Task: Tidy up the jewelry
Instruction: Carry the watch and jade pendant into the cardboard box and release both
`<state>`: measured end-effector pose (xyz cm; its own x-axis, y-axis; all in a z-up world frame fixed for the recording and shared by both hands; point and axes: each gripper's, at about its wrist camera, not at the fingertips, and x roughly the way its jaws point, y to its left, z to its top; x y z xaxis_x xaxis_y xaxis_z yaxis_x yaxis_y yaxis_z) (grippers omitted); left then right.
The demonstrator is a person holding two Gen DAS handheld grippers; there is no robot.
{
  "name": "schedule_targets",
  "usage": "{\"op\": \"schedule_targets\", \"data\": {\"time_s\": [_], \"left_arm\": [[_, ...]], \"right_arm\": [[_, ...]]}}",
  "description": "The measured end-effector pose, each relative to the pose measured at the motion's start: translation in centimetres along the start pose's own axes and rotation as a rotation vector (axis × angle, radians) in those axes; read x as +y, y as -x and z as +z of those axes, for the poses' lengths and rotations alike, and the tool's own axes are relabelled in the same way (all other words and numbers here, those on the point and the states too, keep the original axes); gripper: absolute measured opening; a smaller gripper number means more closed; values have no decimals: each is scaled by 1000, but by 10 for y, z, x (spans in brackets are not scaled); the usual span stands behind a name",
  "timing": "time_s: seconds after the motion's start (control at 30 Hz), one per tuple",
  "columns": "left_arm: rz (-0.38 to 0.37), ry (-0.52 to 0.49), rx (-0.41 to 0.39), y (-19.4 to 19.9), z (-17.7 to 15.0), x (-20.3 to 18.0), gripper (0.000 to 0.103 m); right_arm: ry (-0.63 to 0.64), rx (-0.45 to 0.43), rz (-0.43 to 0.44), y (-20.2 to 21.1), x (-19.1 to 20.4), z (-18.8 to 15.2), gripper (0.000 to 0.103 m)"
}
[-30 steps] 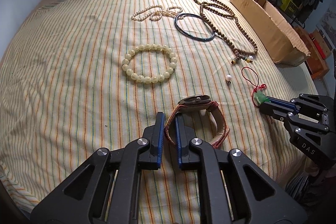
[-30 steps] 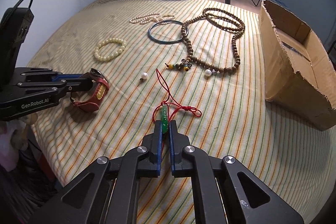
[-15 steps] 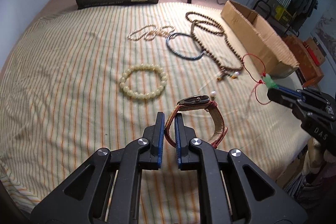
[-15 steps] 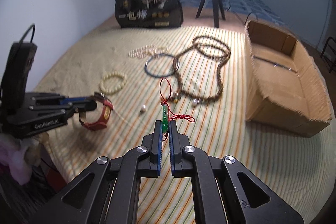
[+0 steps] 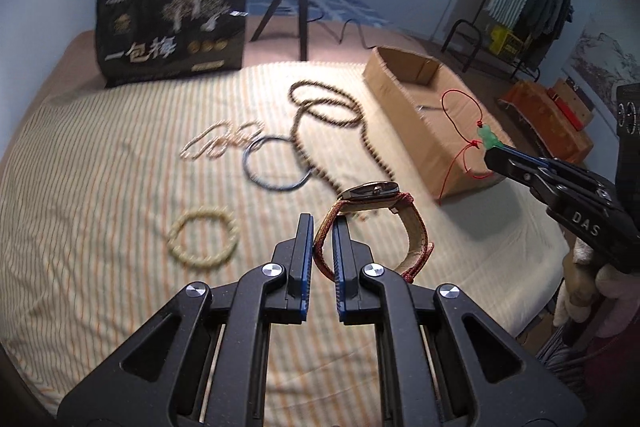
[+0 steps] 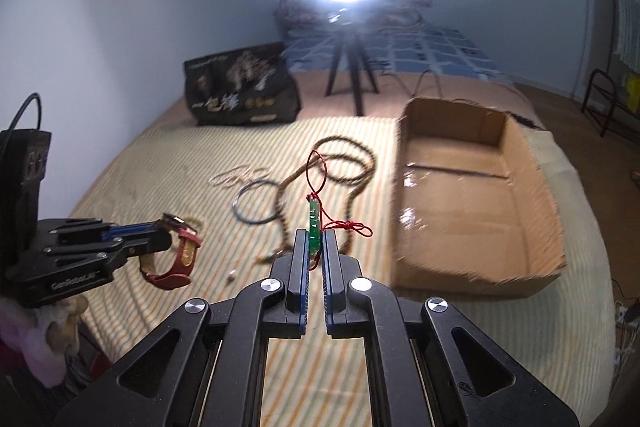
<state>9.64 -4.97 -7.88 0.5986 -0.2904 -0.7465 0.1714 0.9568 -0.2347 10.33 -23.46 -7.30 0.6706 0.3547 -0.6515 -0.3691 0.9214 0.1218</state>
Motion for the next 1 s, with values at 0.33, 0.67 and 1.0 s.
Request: {"op": "schedule_targets", "data": {"time_s": [0.33, 0.67, 1.0], "left_arm": [[-45, -65, -20, -21, 38, -45, 7], [-63, -123, 2, -67, 69, -86, 7], [-107, -103, 33, -106, 85, -108, 7]], "right_arm": [[-51, -38, -89, 4, -51, 23, 4], [-88, -36, -151, -14, -96, 47, 4], [-157, -10, -179, -43, -131, 60, 4]]}}
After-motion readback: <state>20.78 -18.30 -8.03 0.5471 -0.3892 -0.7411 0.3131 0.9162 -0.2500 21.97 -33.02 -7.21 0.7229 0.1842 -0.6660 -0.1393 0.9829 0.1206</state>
